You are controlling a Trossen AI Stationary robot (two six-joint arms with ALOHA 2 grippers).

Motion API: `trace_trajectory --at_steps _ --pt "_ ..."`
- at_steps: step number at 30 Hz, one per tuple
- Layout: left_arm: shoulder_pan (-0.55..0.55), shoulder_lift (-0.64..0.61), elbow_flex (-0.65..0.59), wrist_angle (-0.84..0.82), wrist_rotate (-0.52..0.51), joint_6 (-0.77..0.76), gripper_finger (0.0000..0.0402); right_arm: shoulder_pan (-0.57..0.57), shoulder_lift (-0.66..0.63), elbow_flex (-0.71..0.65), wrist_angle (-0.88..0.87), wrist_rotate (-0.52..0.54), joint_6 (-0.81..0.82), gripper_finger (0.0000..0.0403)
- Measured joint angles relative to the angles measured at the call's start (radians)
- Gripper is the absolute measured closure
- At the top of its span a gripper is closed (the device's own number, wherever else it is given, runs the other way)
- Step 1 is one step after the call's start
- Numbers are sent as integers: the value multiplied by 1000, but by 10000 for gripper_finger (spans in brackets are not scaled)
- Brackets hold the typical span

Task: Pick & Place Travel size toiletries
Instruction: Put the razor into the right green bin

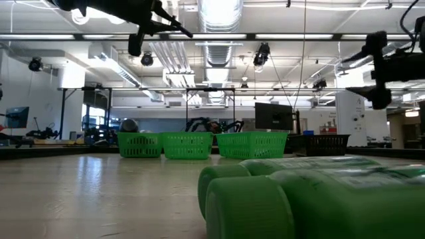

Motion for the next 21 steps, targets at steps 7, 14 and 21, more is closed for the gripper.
trace_trajectory --at_steps 7,14,21 --pt "81 0 1 -5 123 16 359 99 9 47 285 -34 135 39" --pt "118 0 2 -5 191 28 359 356 150 329 -78 109 -150 39" --pt "118 0 8 0 201 57 359 752 481 556 -165 177 -371 39"
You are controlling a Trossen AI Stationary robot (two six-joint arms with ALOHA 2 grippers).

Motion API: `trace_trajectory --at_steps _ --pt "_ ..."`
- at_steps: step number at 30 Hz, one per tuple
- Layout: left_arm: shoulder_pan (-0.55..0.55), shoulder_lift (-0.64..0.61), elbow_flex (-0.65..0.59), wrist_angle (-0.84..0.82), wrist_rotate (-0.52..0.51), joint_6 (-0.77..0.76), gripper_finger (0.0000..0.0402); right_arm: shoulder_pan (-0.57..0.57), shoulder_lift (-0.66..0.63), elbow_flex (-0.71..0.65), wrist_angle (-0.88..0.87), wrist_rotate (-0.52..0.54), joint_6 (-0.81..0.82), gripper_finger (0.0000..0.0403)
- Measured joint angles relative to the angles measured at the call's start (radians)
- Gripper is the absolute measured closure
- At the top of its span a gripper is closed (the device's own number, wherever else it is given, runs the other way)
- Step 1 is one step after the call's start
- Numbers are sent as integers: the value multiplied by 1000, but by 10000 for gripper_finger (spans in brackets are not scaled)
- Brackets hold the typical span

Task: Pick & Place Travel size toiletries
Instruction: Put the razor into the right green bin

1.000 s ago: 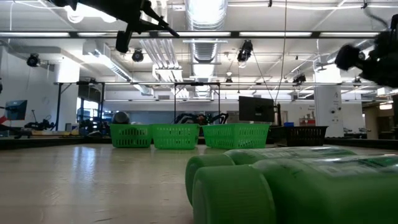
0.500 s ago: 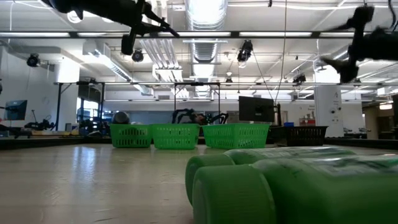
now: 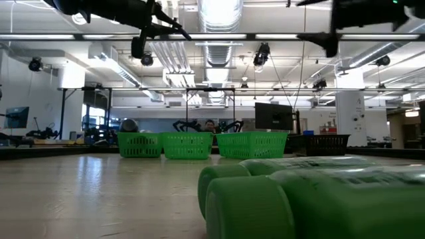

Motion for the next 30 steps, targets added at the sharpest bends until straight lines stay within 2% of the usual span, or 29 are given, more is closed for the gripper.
trace_trajectory --at_steps 5,9,20,27,30 --pt "0 0 19 5 20 20 359 230 204 90 -4 163 -91 39" --pt "0 0 31 9 29 31 359 307 337 159 -4 245 -82 39" --pt "-2 38 29 14 76 24 359 321 612 377 -3 246 -9 39" --pt "-2 70 69 38 97 66 359 352 736 502 -5 92 -83 39" --pt "-2 78 78 37 100 83 359 365 768 548 -12 72 -112 39"
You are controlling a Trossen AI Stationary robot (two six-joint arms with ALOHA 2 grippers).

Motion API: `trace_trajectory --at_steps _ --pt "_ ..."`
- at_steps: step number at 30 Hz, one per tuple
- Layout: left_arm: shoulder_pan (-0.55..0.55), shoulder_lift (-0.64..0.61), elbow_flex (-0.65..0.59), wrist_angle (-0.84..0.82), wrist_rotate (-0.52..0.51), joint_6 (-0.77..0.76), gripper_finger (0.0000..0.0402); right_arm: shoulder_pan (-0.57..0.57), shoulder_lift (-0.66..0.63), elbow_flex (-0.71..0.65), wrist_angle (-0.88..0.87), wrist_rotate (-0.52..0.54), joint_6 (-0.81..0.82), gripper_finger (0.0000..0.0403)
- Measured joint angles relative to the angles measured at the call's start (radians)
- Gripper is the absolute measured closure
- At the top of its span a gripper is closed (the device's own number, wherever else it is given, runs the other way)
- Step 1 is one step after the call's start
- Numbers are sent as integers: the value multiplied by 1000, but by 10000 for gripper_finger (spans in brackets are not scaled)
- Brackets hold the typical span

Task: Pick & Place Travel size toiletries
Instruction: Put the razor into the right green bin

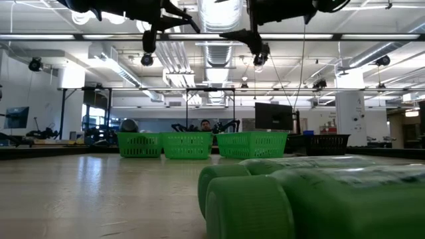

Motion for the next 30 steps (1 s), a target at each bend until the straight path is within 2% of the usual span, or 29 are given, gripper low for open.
trace_trajectory --at_steps 6,14,30 --pt "0 18 1 11 11 -7 359 2 18 48 -3 4 -37 39" --pt "0 59 65 16 37 6 359 3 30 43 -71 -5 -13 39" --pt "0 164 136 19 106 -27 358 4 32 39 -79 -35 -38 39"
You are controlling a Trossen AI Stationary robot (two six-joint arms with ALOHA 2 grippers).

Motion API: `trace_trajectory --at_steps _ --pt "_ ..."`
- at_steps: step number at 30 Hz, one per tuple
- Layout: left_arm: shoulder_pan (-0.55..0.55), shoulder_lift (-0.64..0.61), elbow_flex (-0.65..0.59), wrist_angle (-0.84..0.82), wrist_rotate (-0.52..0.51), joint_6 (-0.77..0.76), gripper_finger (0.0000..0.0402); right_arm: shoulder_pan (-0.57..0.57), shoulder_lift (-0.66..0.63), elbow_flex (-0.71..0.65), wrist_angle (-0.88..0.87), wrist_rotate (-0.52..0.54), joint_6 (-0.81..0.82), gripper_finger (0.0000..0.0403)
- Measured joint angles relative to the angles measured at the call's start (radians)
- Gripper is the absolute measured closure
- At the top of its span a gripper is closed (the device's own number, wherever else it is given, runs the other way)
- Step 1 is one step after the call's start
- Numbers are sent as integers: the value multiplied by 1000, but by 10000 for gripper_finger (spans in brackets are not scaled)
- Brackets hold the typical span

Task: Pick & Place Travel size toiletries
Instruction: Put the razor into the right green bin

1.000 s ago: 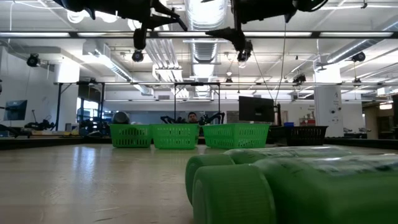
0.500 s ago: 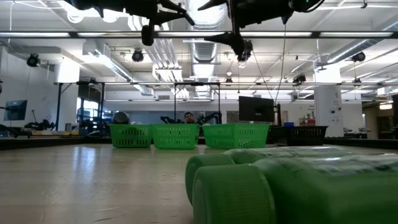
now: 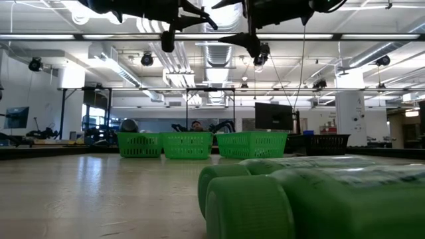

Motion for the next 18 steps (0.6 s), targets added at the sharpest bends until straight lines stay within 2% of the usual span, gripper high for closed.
trace_trajectory --at_steps 18 --pt "-14 4 12 7 2 -9 358 0 2 0 6 -23 8 40"
